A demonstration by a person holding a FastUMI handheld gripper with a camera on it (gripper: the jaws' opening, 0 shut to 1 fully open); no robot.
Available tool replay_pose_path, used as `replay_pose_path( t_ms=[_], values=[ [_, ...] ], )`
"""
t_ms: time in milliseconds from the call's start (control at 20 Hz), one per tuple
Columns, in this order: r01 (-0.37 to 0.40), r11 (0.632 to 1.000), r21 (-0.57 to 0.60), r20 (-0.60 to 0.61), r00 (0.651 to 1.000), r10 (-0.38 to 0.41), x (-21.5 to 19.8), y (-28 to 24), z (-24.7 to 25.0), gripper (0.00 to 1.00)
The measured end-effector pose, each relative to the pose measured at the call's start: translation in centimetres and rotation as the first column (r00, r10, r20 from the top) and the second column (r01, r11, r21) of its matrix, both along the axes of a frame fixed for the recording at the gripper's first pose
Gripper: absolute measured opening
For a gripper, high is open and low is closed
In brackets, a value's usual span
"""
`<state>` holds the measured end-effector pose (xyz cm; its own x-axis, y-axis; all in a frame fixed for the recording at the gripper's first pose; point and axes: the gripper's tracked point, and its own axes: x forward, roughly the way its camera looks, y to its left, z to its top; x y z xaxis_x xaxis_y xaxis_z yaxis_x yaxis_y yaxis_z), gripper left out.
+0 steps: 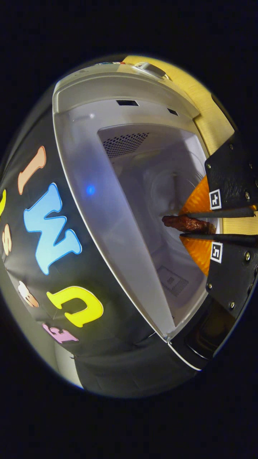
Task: Open the microwave, put the food inside, and close the microwave door.
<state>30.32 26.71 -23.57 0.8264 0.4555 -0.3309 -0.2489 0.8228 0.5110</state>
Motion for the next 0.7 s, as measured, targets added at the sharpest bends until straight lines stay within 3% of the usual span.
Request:
replay_pose_path(
  t_ms=[150, 300, 350, 450, 600, 700],
  values=[
    [0.035, 0.998, -0.056, -0.013, 0.999, -0.036, 1.0, -0.6, -0.9, 0.26],
    [0.055, 0.991, -0.125, -0.031, 0.998, -0.06, 1.6, -1.7, -1.9, 0.41],
    [0.073, 0.983, -0.169, -0.032, 0.996, -0.079, 1.9, -2.4, -2.4, 0.42],
    [0.08, 0.952, -0.296, -0.024, 0.996, -0.091, 2.1, -3.8, -3.5, 0.55],
    [0.032, 0.958, -0.284, -0.015, 0.999, -0.037, 1.4, -2.8, -3.2, 0.79],
    [0.033, 0.959, -0.28, 0.013, 0.999, -0.03, 1.2, -2.6, -2.1, 0.8]
  ],
)
